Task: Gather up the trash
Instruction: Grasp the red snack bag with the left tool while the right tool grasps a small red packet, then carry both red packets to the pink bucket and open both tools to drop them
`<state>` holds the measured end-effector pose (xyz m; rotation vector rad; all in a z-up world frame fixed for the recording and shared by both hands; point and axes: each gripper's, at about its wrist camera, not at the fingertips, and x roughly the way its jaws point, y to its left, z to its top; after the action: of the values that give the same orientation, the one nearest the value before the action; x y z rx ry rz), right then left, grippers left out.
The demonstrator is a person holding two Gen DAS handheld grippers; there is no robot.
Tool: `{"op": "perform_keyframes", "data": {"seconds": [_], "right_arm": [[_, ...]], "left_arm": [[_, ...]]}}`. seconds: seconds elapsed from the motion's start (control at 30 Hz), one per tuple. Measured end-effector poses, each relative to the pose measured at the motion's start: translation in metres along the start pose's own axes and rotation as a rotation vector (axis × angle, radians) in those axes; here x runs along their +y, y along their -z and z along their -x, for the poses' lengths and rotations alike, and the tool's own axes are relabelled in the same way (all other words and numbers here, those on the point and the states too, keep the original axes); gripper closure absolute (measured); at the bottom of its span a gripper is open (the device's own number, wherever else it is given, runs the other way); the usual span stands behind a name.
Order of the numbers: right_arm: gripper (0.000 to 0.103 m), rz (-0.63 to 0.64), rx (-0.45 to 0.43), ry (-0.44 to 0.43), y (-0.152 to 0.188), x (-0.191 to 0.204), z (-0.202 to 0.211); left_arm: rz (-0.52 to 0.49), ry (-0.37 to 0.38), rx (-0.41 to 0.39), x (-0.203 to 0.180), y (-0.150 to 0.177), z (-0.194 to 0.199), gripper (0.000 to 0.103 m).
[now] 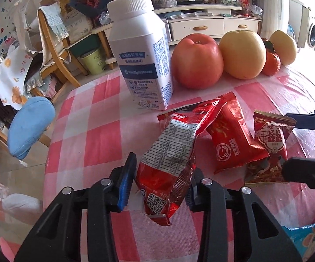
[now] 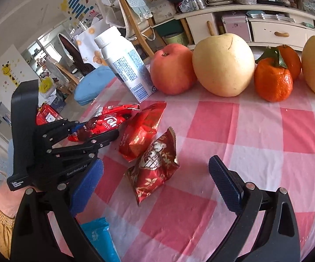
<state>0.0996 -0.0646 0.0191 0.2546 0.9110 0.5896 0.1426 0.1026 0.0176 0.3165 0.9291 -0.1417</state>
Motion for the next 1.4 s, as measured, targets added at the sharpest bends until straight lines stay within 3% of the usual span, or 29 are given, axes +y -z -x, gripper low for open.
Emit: {"op": "perform_keyframes", "data": {"seconds": [0.07,0.13,0.27,0.5,1.13,1.4], "right_arm": [[0.008,0.005,-0.002,-0.001,-0.002,0.001,-0.003],[0.024,0.013,0.003,-0.003,-0.003,0.004,-0.005],[0.030,0.051,0.012,0.014,-0.003,0.011,-0.009],[0.063,0.049,0.025,0.032,-0.002,0.010,-0.010],[0.076,0.014,-0.033,0.078,0.021,0.005,0.021],[0.079,0.045,-0.067,0.152,0.036,0.021,0.044]], "left_arm": [[0.005,0.000,0.000,0.001,0.000,0.000,0.063],[0.018,0.005,0.003,0.002,0.000,0.001,0.064],[0.025,0.005,0.008,0.002,0.001,0.002,0.064],[0.057,0.021,0.020,0.004,0.004,0.008,0.065],[0.161,0.130,0.007,0.015,0.037,0.041,0.067],[0.184,0.159,-0.018,0.022,0.050,0.069,0.068]]}}
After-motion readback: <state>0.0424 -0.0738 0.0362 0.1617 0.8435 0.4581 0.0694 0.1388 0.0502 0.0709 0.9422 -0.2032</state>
